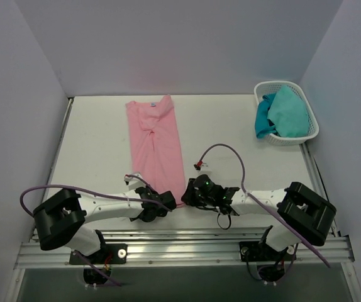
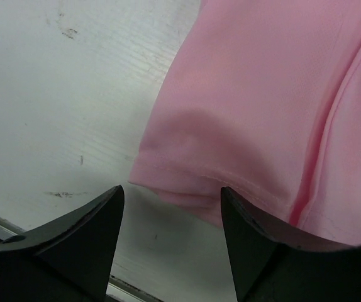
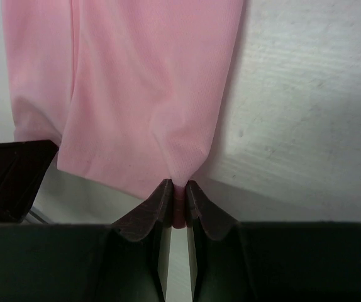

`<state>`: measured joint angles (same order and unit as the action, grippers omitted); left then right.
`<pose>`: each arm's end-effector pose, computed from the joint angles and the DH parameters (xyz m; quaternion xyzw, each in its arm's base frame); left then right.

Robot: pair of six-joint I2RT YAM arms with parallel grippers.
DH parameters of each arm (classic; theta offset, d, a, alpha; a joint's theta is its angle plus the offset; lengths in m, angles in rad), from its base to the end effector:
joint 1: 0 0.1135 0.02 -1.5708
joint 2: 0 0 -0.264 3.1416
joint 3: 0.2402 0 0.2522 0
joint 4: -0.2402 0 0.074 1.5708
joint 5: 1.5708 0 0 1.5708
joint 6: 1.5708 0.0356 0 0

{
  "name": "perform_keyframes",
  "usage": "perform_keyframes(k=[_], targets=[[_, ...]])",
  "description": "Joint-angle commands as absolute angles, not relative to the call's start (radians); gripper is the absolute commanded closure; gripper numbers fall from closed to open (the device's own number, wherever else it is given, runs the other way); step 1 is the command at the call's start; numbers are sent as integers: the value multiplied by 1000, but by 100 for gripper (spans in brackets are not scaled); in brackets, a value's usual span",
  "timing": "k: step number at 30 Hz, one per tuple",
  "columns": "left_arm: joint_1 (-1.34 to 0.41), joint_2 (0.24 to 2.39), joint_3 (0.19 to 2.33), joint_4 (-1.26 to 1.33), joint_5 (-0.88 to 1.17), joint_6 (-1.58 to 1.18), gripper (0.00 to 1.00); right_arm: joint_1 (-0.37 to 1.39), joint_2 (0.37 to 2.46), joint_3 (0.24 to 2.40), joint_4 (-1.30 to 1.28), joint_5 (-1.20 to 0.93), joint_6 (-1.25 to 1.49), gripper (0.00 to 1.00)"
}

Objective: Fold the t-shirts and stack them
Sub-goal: Rotate the tshirt 90 degrees

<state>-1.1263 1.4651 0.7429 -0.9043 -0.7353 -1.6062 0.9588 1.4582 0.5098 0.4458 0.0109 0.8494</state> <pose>0.1119 -0.1793 0.1589 -0.2120 0.9085 0.0984 0.3465 0.1600 0.2273 0.1590 -0.0443 0.8596 0.3972 0.3185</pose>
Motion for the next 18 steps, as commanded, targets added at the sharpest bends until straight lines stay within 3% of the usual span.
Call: perform_keyframes(k=[1,12,18], targets=[[-1132,1444,778,-1075,-884,-1789,28,895,1411,509,411,11,801,89],[-1124,1148,637,-954,-917,-1681,30,839,1477,499,459,-64,767,92],[-1115,1293,601,-818,-864,-1690,39,839,1496,508,456,-75,761,94]])
